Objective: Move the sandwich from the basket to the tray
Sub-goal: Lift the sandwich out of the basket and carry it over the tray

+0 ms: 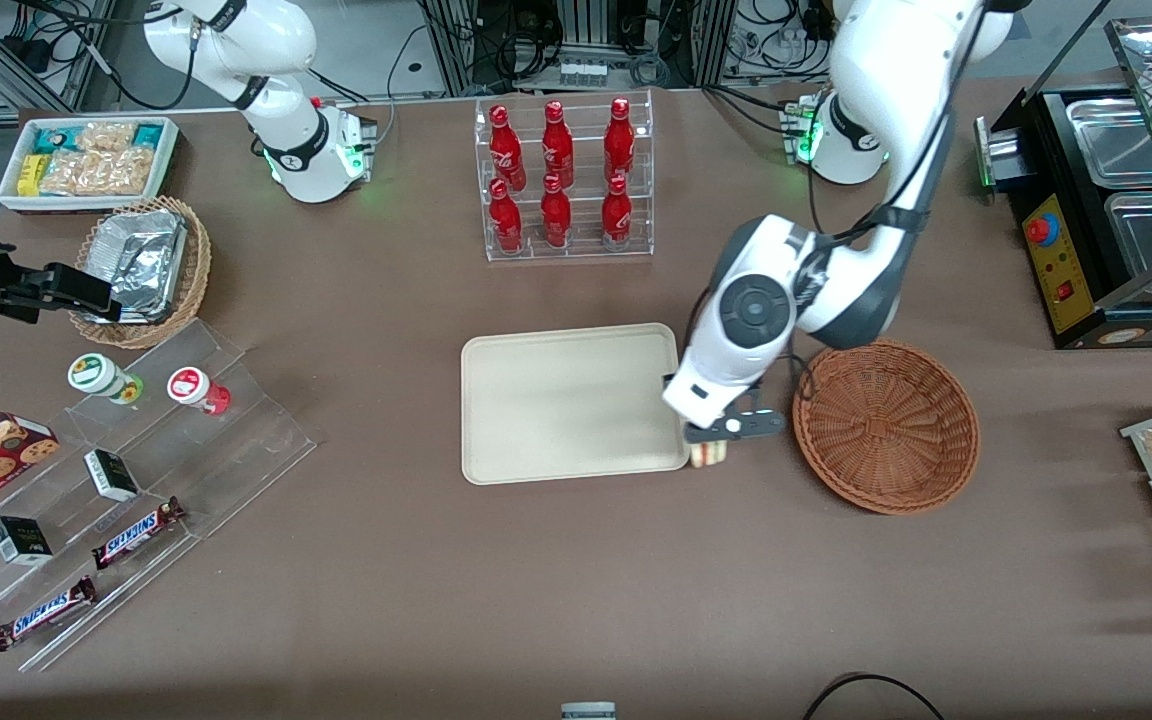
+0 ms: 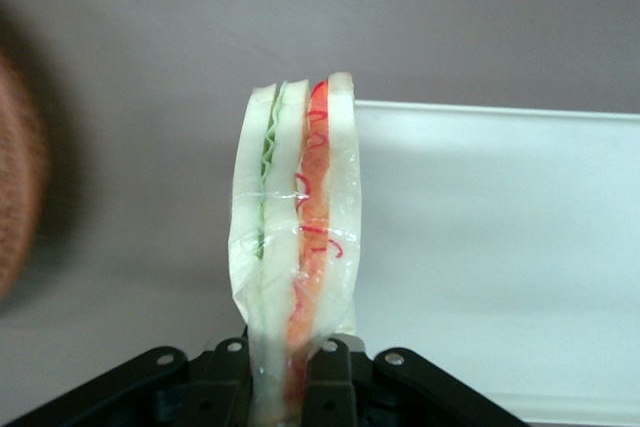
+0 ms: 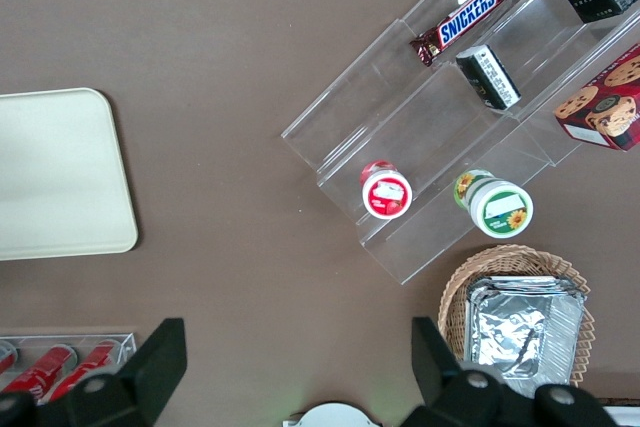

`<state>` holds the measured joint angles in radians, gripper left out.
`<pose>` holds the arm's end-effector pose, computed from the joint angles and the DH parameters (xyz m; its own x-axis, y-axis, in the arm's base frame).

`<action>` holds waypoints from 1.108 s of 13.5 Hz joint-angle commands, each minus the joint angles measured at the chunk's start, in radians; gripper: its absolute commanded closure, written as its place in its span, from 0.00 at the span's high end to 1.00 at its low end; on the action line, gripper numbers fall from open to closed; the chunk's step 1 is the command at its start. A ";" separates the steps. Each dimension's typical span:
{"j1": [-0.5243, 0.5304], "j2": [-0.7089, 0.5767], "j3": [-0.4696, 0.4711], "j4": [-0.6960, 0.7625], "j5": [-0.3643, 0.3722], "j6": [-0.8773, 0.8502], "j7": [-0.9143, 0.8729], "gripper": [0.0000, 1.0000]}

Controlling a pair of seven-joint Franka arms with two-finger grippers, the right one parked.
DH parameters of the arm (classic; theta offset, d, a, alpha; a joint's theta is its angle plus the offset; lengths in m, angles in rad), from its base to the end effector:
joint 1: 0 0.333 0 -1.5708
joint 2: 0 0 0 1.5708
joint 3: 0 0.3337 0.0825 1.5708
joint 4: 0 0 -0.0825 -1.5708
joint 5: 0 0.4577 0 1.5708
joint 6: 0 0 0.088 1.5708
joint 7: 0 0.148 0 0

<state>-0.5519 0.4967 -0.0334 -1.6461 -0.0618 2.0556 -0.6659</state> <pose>0.6113 -0.4098 0.2540 0.9872 0.1142 -0.1111 0.1148 -0.9934 -0.0011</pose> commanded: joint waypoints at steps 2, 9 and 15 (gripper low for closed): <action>-0.086 0.091 0.006 0.120 -0.021 -0.034 -0.069 0.00; -0.204 0.229 0.007 0.259 -0.013 -0.023 -0.173 0.00; -0.220 0.289 0.006 0.310 -0.010 -0.022 -0.164 0.00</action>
<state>-0.7570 0.7597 -0.0397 -1.3796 -0.0706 2.0532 -0.8263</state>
